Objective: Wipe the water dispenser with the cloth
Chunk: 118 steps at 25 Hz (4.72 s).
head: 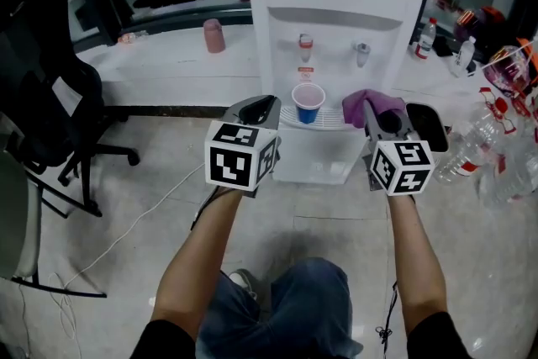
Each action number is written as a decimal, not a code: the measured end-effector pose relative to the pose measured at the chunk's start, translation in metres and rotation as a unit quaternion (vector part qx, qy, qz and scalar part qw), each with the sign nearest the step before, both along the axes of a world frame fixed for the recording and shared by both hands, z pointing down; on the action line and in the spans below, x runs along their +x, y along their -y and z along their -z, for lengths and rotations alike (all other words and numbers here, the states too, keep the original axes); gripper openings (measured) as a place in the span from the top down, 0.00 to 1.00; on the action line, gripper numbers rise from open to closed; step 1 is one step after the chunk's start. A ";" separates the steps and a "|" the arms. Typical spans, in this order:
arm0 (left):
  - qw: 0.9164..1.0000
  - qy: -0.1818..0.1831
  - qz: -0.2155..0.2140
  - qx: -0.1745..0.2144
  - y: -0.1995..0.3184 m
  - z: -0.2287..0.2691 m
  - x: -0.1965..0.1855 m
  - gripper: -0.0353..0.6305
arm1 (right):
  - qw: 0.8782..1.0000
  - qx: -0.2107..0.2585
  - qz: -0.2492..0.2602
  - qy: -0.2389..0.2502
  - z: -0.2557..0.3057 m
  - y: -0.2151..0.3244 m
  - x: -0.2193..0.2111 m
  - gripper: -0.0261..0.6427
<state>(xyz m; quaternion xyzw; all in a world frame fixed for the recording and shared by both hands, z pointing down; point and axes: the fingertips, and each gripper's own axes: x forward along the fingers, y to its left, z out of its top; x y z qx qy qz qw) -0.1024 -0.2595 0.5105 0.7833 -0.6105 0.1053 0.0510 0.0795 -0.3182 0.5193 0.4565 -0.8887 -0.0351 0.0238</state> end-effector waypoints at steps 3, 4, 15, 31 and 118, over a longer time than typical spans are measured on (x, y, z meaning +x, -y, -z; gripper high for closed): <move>1.000 0.001 0.008 0.003 -0.001 0.008 -0.007 0.89 | 0.999 0.033 0.040 0.008 0.037 -0.021 -0.028 0.89; 1.000 0.001 0.010 0.005 -0.002 0.012 -0.009 0.89 | 0.997 0.044 0.057 0.010 0.050 -0.028 -0.038 0.89; 0.998 0.011 0.047 0.028 -0.021 0.053 -0.042 0.89 | 0.974 0.102 0.192 0.056 0.168 -0.065 -0.151 0.89; 0.995 0.023 0.087 0.040 -0.043 0.057 -0.082 0.89 | 0.970 0.031 0.198 0.141 0.191 -0.027 -0.213 0.89; 0.999 -0.024 -0.004 -0.040 -0.012 -0.122 -0.010 0.89 | 0.982 -0.181 -0.047 0.032 -0.189 0.022 0.014 0.89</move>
